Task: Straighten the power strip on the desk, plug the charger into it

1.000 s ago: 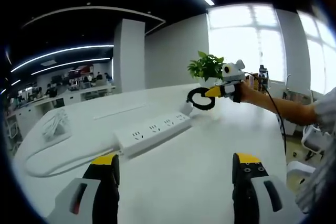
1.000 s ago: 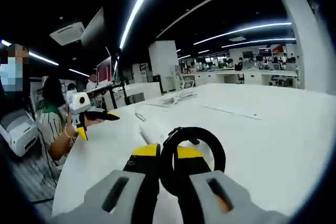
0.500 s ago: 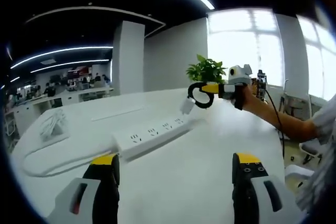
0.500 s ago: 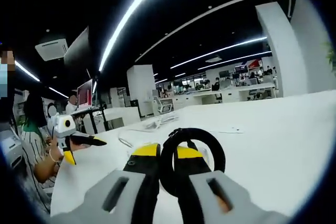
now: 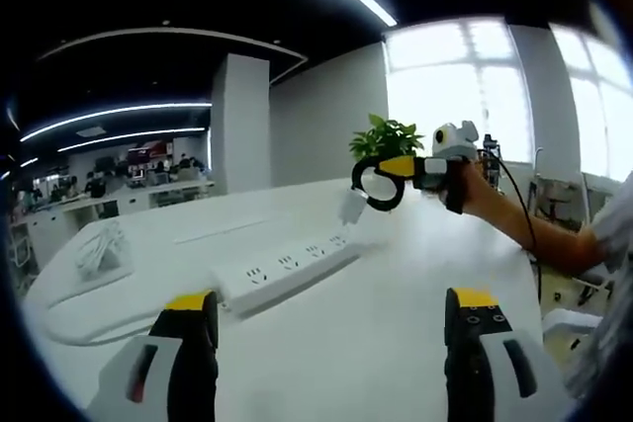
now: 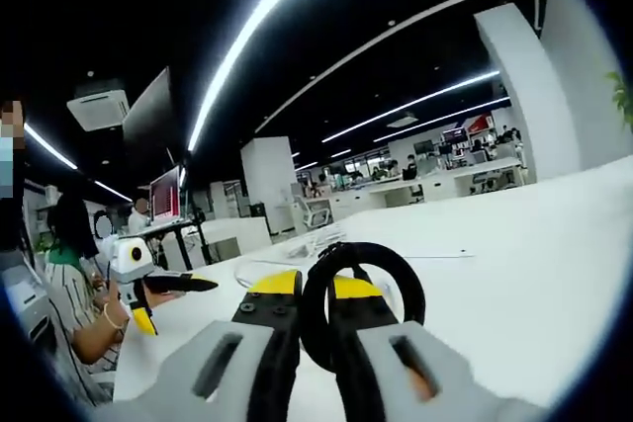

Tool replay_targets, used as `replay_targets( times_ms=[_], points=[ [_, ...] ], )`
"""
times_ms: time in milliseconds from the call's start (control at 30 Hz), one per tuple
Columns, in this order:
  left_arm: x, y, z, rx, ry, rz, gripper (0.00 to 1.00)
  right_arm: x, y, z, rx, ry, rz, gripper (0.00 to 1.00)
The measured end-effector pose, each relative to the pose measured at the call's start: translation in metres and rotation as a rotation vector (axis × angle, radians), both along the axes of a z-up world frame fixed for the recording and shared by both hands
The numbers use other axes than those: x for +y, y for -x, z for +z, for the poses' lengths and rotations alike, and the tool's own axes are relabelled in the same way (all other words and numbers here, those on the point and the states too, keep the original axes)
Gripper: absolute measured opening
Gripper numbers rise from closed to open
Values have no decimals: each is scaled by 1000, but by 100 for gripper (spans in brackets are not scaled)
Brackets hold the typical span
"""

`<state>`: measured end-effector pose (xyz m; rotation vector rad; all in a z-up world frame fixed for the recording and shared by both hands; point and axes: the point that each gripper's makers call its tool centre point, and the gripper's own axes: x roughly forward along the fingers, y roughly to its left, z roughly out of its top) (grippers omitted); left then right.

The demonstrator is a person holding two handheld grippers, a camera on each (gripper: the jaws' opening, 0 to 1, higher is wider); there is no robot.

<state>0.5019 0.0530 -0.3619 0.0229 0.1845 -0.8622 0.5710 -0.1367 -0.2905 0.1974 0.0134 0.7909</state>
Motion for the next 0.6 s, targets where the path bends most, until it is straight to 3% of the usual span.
replay_targets(
  times_ms=[133,233,533,600],
  points=[
    [0,-1,21,-38,119,2,99,12,2,3,-7,-1,27,8],
    [3,-2,27,-50,141,5,99,19,4,5,-19,-8,51,8],
    [4,-10,28,-77,77,20,99,39,10,8,-18,-20,55,8],
    [4,-18,33,-147,70,44,99,44,12,9,-19,-38,57,8]
  ],
)
